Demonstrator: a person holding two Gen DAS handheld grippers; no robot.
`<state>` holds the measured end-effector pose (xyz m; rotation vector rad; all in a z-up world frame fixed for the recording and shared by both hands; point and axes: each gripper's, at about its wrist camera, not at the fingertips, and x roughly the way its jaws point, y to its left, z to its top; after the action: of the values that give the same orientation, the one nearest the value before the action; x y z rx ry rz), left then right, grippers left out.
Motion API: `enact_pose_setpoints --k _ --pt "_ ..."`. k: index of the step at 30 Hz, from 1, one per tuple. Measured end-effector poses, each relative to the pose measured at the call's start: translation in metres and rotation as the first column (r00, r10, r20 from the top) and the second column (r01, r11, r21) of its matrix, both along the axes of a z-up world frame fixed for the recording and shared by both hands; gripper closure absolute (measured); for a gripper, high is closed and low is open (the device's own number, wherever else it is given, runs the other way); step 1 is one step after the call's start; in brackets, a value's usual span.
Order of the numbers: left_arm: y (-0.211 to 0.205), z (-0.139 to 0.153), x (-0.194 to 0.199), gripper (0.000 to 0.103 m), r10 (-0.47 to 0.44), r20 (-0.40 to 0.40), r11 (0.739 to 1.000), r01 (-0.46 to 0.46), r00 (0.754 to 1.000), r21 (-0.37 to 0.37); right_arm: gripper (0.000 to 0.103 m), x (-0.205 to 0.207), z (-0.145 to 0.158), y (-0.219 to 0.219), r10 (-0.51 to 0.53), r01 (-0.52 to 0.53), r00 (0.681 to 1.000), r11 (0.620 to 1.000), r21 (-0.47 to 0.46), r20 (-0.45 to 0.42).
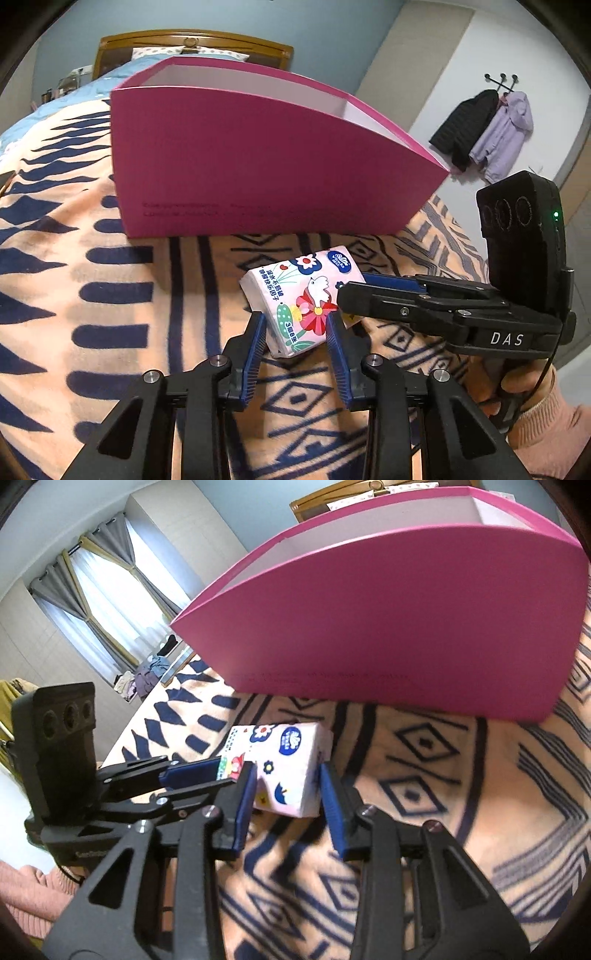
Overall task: Organize objects
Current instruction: 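Close the right gripper on the floral tissue pack and lift it, then carry the floral tissue pack over the box with the right gripper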
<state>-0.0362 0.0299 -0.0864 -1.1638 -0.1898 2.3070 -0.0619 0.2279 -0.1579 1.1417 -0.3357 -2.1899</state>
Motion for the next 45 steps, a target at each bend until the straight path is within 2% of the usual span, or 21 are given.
enact_pose_setpoints --k 6,12,30,45 --pt "0.008 -0.001 0.0 0.069 0.013 0.003 1.0 -0.013 1.0 -0.002 0.064 -0.001 -0.006 0.0 -0.014 0.014 1.0 1.0 -0.007 0.009" --pt "0.011 0.0 0.005 0.07 0.003 -0.004 1.0 -0.003 1.0 -0.004 0.064 0.007 0.001 0.007 -0.021 0.02 1.0 1.0 -0.016 -0.018" --pt "0.04 0.047 0.011 0.069 -0.03 -0.127 0.999 0.026 0.991 -0.034 0.064 0.034 0.041 0.021 -0.053 0.052 0.986 0.999 -0.009 -0.159" --pt "0.035 0.071 0.008 0.069 -0.032 -0.196 0.999 0.027 0.98 -0.029 0.064 0.037 0.063 0.024 -0.065 0.064 0.971 0.998 -0.014 -0.231"
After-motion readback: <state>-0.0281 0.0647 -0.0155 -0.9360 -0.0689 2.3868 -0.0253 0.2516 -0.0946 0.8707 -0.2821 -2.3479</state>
